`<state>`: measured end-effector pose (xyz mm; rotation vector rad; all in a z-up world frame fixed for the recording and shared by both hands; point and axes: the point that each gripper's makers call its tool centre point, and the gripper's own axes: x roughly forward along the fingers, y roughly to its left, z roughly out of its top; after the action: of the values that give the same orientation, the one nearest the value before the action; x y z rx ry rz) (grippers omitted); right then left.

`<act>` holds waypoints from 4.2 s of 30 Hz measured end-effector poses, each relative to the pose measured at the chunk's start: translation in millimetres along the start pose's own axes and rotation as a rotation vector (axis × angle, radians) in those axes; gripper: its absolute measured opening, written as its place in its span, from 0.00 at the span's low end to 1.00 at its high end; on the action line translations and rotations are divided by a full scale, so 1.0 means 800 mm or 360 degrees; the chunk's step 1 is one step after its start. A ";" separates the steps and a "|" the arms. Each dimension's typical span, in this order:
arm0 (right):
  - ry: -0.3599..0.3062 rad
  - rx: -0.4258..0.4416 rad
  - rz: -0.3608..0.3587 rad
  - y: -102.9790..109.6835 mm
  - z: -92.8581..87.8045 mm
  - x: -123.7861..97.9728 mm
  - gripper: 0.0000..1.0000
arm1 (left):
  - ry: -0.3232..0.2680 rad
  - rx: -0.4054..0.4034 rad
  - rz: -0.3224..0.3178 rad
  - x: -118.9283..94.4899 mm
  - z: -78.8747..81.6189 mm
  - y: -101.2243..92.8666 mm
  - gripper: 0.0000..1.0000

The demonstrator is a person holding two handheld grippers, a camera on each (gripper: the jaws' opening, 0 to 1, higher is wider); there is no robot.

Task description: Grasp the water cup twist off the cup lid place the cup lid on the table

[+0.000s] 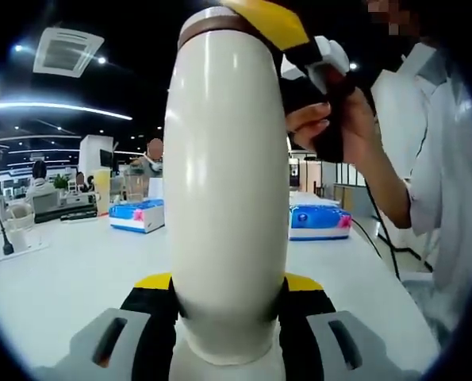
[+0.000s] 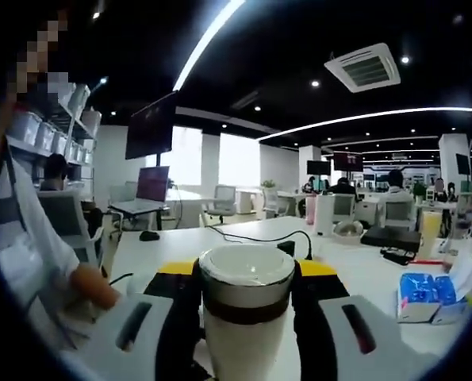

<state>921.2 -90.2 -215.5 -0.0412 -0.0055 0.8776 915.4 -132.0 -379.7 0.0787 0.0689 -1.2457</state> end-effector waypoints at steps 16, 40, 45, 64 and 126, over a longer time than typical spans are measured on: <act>0.0032 -0.0013 0.0296 0.007 -0.001 -0.002 0.47 | 0.0002 0.0009 -0.0005 0.001 0.000 0.000 0.51; 0.0038 -0.0054 0.0453 0.015 0.000 -0.004 0.48 | 0.0006 0.0017 -0.0006 0.001 -0.001 0.000 0.51; 0.0069 -0.0052 0.0413 0.017 0.000 -0.006 0.51 | 0.0007 0.0018 -0.0006 0.001 -0.001 0.000 0.51; 0.0118 -0.0197 -0.0101 0.009 0.000 -0.018 0.73 | 0.0011 0.0017 -0.0002 0.001 -0.001 0.001 0.51; 0.0011 -0.0068 -0.0454 -0.007 0.001 -0.009 0.46 | 0.0020 0.0003 -0.0004 -0.001 0.001 -0.001 0.51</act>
<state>921.0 -99.3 -214.1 -0.0817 -0.0231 0.5923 914.4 -131.5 -379.2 0.0884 0.0788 -1.2476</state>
